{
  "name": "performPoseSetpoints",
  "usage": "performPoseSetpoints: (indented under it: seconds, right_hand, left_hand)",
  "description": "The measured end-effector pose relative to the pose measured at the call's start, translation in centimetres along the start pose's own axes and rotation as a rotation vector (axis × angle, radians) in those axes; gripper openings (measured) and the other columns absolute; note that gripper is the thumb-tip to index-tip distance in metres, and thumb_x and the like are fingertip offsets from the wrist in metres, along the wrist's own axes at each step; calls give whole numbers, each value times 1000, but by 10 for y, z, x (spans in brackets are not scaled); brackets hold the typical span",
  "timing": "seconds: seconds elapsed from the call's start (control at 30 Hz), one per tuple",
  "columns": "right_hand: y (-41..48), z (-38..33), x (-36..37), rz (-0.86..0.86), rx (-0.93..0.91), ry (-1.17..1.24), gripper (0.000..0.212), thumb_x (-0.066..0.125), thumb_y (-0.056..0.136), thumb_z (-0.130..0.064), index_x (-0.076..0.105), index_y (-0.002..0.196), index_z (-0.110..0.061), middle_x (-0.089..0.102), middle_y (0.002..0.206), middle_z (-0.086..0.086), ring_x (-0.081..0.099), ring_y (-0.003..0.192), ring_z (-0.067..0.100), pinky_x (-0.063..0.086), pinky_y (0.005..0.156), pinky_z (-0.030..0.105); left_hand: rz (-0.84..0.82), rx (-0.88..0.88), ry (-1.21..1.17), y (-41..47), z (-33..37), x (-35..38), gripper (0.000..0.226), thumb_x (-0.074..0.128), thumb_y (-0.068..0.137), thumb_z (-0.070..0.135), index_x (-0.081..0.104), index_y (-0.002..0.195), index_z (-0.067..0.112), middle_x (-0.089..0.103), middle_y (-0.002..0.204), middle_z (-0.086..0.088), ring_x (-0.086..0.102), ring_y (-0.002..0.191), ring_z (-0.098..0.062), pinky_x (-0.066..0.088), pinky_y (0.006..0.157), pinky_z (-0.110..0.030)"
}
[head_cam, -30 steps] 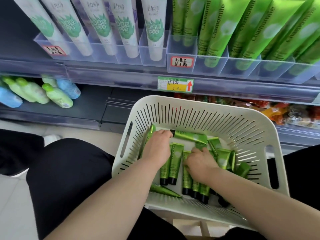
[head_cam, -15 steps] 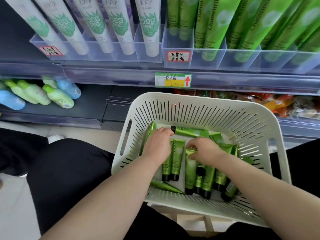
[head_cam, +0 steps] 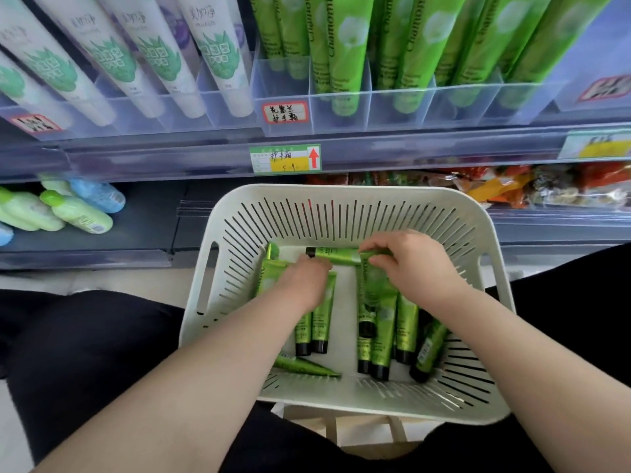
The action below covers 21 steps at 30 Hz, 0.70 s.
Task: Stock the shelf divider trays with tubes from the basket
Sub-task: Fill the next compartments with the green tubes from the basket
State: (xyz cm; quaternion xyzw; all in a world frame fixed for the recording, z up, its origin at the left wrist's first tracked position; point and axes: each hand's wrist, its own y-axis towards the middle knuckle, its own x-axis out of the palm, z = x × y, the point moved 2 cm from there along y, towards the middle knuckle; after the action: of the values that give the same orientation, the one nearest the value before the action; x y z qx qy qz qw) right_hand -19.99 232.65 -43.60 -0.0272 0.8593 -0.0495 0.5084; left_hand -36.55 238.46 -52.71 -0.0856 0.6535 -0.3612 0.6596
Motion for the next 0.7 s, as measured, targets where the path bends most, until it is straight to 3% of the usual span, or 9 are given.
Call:
performPoseSetpoints:
  seconds: [0.1, 0.23, 0.3, 0.47, 0.6, 0.7]
  right_hand:
    - [0, 5, 3, 31, 16, 11, 23, 59, 91, -23, 66, 113, -29, 68, 107, -10, 55, 105, 17, 48, 86, 33]
    - [1, 6, 6, 35, 14, 42, 24, 60, 91, -22, 66, 113, -29, 68, 107, -9, 56, 103, 18, 48, 88, 34]
    - [1, 5, 7, 26, 2, 49, 23, 59, 92, -22, 66, 113, -29, 68, 106, -10, 56, 102, 18, 47, 89, 34]
    - [-1, 3, 11, 24, -10, 28, 23, 57, 93, -23, 64, 113, -31, 67, 106, -10, 53, 100, 17, 47, 86, 33]
    - [2, 2, 13, 37, -3, 18, 25, 57, 93, -25, 64, 116, -31, 67, 107, -9, 55, 102, 18, 47, 87, 33]
    - [3, -2, 13, 32, -6, 14, 26, 55, 94, -25, 63, 118, -30, 67, 109, -7, 59, 103, 17, 49, 88, 32]
  left_hand:
    - [-19, 35, 188, 3, 7, 4, 67, 48, 80, -8, 40, 141, 19, 48, 125, -15, 54, 107, -30, 49, 79, -37]
    - [26, 60, 308, 6, 2, 11, 64, 50, 81, -1, 38, 142, 14, 49, 134, -10, 40, 120, -28, 42, 95, -39]
    - [32, 77, 323, 8, -2, 9, 64, 47, 82, -1, 37, 144, 14, 46, 137, -8, 37, 121, -28, 38, 96, -39]
    - [-26, 93, 246, 12, -4, 7, 64, 43, 82, 1, 37, 143, 20, 48, 137, -7, 37, 120, -27, 36, 94, -40]
    - [-3, 83, 185, 13, -2, 8, 48, 57, 91, 32, 47, 137, 25, 48, 130, -5, 37, 121, -26, 37, 97, -40]
    - [0, 33, -18, 8, -4, -2, 41, 64, 88, 36, 57, 127, 25, 56, 123, -4, 47, 117, -24, 43, 91, -36]
